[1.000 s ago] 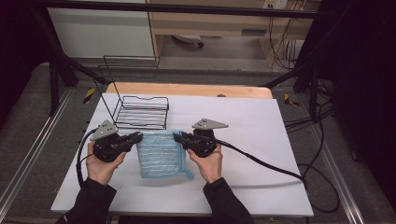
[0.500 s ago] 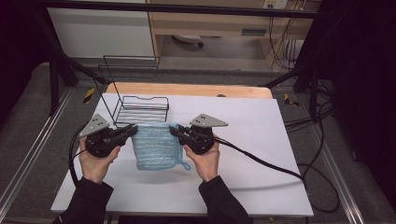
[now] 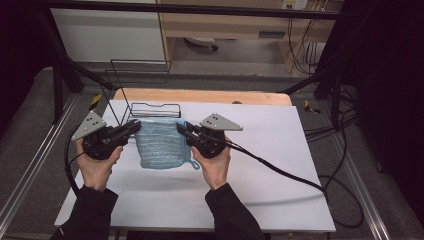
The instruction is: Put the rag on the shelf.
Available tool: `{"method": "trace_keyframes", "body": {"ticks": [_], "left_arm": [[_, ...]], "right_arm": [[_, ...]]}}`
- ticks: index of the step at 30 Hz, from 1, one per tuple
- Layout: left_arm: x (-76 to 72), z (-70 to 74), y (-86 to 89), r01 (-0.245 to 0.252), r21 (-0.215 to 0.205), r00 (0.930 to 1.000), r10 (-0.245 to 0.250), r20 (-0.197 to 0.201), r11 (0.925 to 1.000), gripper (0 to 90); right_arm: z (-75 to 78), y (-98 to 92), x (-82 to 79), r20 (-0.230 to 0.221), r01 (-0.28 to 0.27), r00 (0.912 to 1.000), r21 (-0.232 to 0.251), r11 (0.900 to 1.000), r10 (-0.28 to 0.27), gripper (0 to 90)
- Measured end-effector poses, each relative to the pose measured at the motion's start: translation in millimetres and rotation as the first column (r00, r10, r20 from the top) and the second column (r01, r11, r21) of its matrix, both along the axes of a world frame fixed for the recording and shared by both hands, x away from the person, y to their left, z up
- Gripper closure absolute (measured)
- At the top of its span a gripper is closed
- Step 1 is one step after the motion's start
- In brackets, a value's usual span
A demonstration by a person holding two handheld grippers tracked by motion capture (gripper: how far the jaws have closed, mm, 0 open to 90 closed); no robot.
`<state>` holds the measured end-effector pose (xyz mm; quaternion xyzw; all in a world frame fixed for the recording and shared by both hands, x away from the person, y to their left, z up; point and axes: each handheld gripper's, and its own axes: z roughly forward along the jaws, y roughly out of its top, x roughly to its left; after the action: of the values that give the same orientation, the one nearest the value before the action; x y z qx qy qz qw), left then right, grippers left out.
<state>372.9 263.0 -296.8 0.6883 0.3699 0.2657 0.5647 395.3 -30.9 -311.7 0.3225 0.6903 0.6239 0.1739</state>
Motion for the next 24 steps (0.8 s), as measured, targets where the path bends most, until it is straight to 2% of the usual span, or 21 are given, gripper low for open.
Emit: {"method": "trace_keyframes", "body": {"ticks": [17,24], "left_arm": [[9.8,27.9,12.6,-0.044,-0.068,0.9954,0.049,0.082,0.9967,83.5],[14.8,38.5,16.5,-0.046,-0.101,0.9918,0.057,0.114,0.9938,83.5]], "right_arm": [[31.0,19.4,12.8,0.103,0.013,0.9946,0.023,1.000,-0.015,79.3],[40.4,24.1,20.8,0.117,0.020,0.9928,0.048,0.999,-0.026,79.2]]}}
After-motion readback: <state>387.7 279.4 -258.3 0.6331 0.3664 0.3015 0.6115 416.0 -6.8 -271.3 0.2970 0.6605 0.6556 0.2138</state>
